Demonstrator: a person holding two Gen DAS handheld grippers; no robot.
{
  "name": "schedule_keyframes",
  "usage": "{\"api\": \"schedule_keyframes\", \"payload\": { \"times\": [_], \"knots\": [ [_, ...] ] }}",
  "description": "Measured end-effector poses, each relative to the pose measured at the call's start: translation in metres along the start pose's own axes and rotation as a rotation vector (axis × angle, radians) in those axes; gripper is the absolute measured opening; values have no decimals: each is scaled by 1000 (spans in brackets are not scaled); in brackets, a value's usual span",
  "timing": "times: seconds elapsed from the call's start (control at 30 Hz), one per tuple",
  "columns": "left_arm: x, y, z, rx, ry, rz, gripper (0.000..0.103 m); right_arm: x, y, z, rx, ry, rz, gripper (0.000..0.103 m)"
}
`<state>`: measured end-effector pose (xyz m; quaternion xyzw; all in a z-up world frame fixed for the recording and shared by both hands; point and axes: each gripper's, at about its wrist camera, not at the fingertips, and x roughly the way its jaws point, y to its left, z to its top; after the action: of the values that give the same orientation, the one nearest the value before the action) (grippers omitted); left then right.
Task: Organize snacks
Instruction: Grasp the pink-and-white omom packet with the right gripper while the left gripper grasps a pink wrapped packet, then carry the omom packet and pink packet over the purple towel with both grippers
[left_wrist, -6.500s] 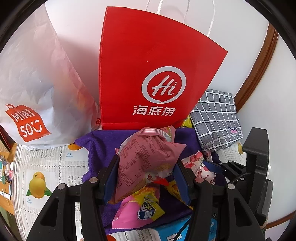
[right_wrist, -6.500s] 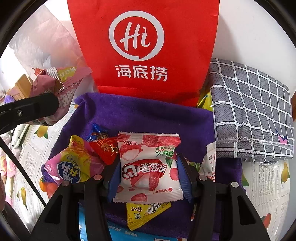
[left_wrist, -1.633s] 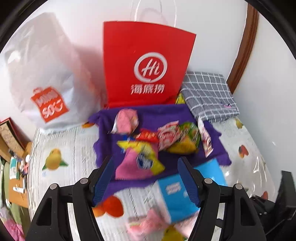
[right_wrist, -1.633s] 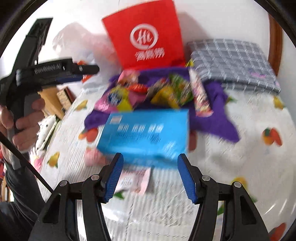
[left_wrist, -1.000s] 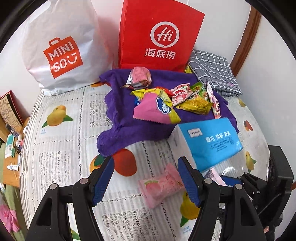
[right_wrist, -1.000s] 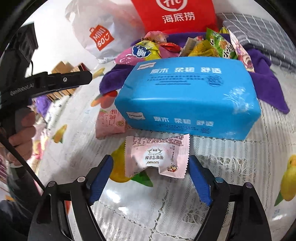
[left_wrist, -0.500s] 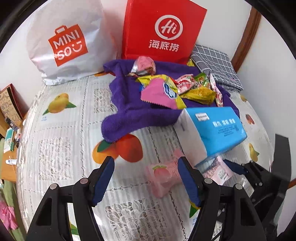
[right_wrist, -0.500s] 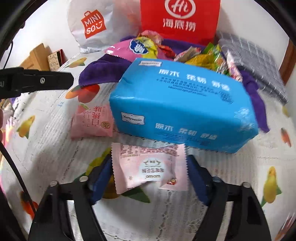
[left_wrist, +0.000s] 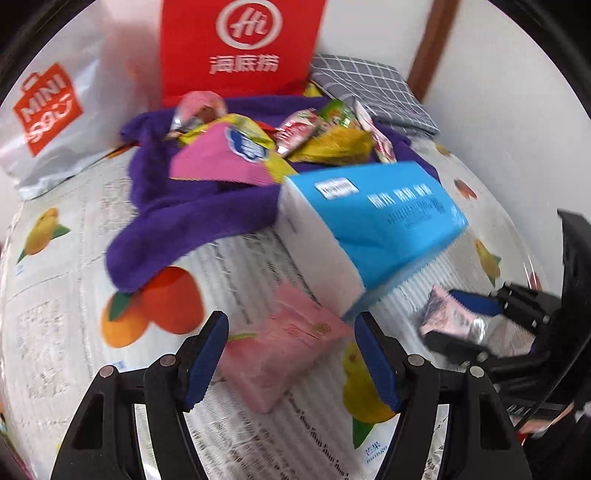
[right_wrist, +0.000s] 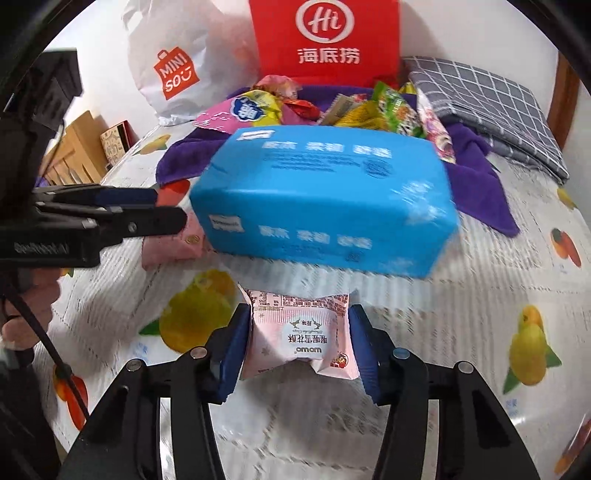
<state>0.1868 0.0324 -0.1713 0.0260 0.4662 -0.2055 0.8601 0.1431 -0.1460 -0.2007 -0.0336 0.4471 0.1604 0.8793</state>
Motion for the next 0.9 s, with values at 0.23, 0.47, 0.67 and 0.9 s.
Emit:
{"api": "schedule_keyframes", "payload": {
  "times": [0.23,0.47,0.67,0.9],
  "knots": [
    [5,-19,-9,70,12,34,69,-8,-22,-6,46,-6,-12,53],
    [9,-29,-21,104,-16,189,48,-10,-33,-11,79,-19,-3,53],
    [5,-30,-32,73,-87,255,32,-11,-32,-16,70,-37,-18,53],
    [-4,-44,-43,95,-115,256,30,-19,-43,-19,111,-47,-15,50]
  ]
}}
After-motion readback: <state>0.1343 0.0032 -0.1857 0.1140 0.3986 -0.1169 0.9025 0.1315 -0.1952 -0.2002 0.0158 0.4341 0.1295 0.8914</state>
